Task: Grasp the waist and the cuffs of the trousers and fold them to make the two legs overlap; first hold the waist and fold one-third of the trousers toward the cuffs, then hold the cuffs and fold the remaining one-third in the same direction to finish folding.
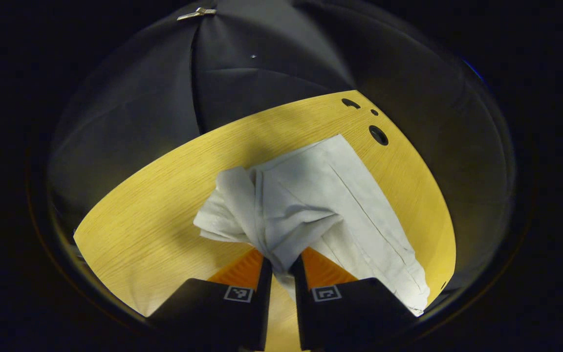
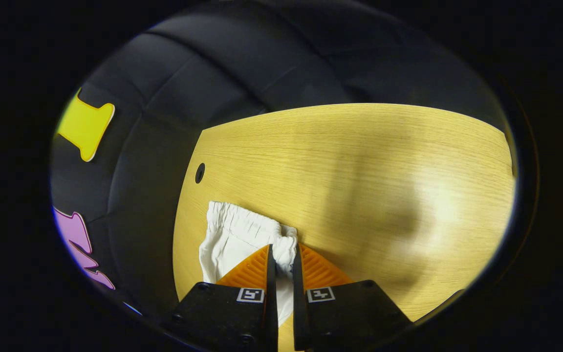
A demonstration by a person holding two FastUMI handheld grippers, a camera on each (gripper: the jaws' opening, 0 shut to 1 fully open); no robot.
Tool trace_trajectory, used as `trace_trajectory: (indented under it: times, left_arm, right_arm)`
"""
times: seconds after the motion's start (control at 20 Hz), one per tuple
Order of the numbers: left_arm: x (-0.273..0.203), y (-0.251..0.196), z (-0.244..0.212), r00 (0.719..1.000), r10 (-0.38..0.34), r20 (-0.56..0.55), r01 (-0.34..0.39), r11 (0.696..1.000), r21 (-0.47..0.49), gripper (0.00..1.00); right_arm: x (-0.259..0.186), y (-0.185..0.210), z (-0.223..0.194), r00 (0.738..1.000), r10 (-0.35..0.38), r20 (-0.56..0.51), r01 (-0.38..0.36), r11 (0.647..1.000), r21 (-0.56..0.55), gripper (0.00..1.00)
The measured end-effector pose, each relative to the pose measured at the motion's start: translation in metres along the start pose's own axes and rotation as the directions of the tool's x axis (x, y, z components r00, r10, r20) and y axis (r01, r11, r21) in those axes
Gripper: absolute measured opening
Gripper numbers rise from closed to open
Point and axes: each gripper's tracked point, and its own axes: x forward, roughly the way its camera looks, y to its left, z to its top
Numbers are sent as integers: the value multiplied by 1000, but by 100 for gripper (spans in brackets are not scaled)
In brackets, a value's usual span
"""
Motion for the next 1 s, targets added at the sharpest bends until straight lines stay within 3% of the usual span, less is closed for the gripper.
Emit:
trace_trajectory:
  times: [0.05,0.15,0.4,0.65,0.8,1.0]
  left_arm:
    - [-1,-2,0,1000,-18,0,18,999,-40,16]
    - [1,-4,-3,998,-66,6,66,989,-136,8]
    - [-15,10,-24,988,-150,27,151,953,-261,7]
    - [-28,23,-49,982,-190,20,188,945,-269,7]
    - [-41,37,-64,979,-204,12,200,944,-262,6]
    - [-58,54,-83,976,-220,2,212,939,-271,7]
  right_arm:
    - [0,0,1,1000,4,0,-4,1000,3,17]
    - [-2,-1,3,1000,14,13,-14,1000,-8,17]
    - [-24,7,15,992,112,51,-108,991,-74,17]
    - [-48,32,21,973,211,99,-187,961,-205,17]
    - [-68,60,14,949,295,114,-255,927,-276,17]
    - [-88,103,-15,906,416,77,-359,852,-380,17]
